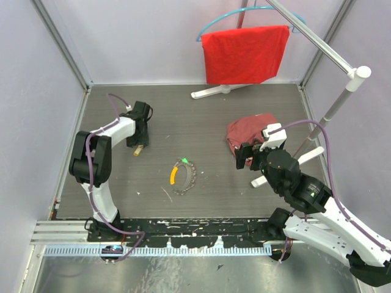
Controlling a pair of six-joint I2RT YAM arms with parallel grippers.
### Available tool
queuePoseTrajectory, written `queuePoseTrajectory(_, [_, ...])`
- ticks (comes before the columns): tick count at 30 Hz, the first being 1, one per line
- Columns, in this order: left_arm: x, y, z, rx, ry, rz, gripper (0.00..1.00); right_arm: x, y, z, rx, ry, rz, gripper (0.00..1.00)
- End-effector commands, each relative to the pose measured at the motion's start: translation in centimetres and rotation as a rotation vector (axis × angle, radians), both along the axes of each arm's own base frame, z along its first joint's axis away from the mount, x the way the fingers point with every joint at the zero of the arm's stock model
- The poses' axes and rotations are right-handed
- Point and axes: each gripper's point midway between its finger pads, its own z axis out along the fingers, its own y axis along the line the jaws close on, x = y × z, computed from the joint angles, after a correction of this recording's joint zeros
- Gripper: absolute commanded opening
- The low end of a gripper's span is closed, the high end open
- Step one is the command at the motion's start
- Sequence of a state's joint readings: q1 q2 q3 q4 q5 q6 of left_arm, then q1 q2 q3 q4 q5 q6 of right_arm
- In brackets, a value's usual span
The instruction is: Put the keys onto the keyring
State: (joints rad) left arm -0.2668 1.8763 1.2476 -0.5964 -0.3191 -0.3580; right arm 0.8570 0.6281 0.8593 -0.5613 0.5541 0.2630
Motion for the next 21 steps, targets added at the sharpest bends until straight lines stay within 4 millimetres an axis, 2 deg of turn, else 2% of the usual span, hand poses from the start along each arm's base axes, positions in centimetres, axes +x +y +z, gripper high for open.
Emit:
queuePoseTrajectory(1, [1.2,-0.3,-0.2,-0.013,0.016,-0.037,0.52,0.0,0.2,1.8,0.030,-0.037,0.012,1.00])
queuePoseTrajectory(6, [0.9,-1.4,-1.1,-0.069,0.052,-0.070,0.49,-0.1,0.1,1.8,0.033,-0.036,0.014,1.00])
queuePoseTrajectory(9, [0.4,-2.6,-1.5,-0.129,0.071,-0.095,0.39,-0.2,0.1,1.7,0.034,-0.035,0.016,1.00])
queuePoseTrajectory(12, [-0.3,-3.9,-1.8,-0.190,0.079,-0.110,0.33,-0.1,0.2,1.7,0.034,-0.033,0.016,1.00])
queuePoseTrajectory(17, [-1.3,-7.5,-1.2,-0.255,0.069,-0.177,0.29,-0.1,0.4,1.6,0.038,-0.027,0.023,1.00])
queuePoseTrajectory(21, [-1.5,-11.8,-0.4,-0.317,0.047,-0.246,0.23,-0.1,0.6,1.6,0.044,-0.023,0.028,1.00])
